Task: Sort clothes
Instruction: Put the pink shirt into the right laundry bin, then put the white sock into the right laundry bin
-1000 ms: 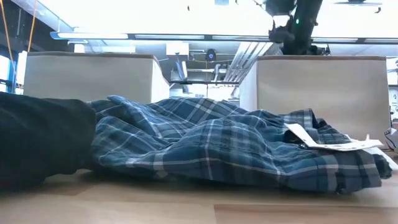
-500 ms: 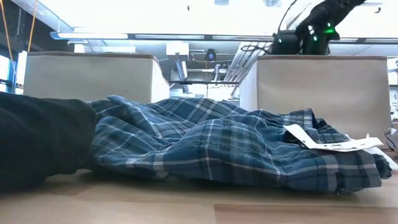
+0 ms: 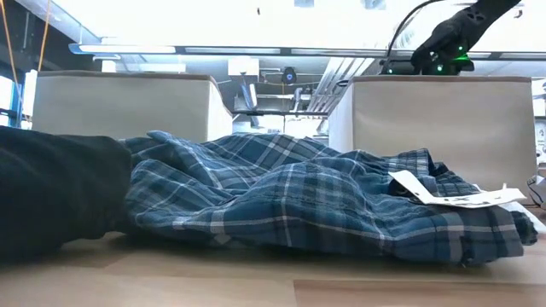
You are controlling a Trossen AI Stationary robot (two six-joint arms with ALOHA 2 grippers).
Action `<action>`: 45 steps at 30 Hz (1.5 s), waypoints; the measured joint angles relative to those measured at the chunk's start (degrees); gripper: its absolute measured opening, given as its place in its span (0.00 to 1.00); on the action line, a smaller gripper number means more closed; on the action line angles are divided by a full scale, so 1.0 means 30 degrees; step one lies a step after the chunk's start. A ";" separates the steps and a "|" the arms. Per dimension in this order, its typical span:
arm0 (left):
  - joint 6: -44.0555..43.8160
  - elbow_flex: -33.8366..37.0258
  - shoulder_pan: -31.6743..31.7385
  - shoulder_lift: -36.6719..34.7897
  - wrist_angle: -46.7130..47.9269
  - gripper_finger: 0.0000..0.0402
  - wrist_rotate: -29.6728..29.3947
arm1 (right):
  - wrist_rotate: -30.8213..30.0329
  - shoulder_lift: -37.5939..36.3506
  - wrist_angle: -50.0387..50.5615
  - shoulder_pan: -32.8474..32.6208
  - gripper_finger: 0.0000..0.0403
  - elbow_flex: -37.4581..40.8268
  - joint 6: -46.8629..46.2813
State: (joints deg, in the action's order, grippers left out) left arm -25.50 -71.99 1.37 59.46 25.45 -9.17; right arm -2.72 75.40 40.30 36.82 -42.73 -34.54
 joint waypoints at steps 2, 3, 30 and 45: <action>0.0000 0.0000 -0.0001 0.0000 0.0000 0.31 0.0000 | 0.0010 0.0007 0.0274 0.0000 0.35 -0.0295 0.0007; 0.0007 0.0000 -0.0004 0.0003 -0.0003 0.31 0.0000 | 0.0029 0.0015 0.0491 0.0014 0.38 -0.0494 0.0106; -0.0437 0.0000 -0.0015 0.0000 0.0001 0.31 0.0000 | -0.1265 -0.1645 0.7899 -0.3617 0.55 -1.2915 0.1499; -0.0166 0.0000 0.0000 0.0000 0.0006 0.31 0.0000 | -0.2151 -0.5425 0.3427 -1.2907 0.55 -1.3169 -0.0176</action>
State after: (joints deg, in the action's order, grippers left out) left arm -25.99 -71.99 1.37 59.46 25.47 -9.17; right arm -9.17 59.12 50.58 -1.90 -82.24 -35.07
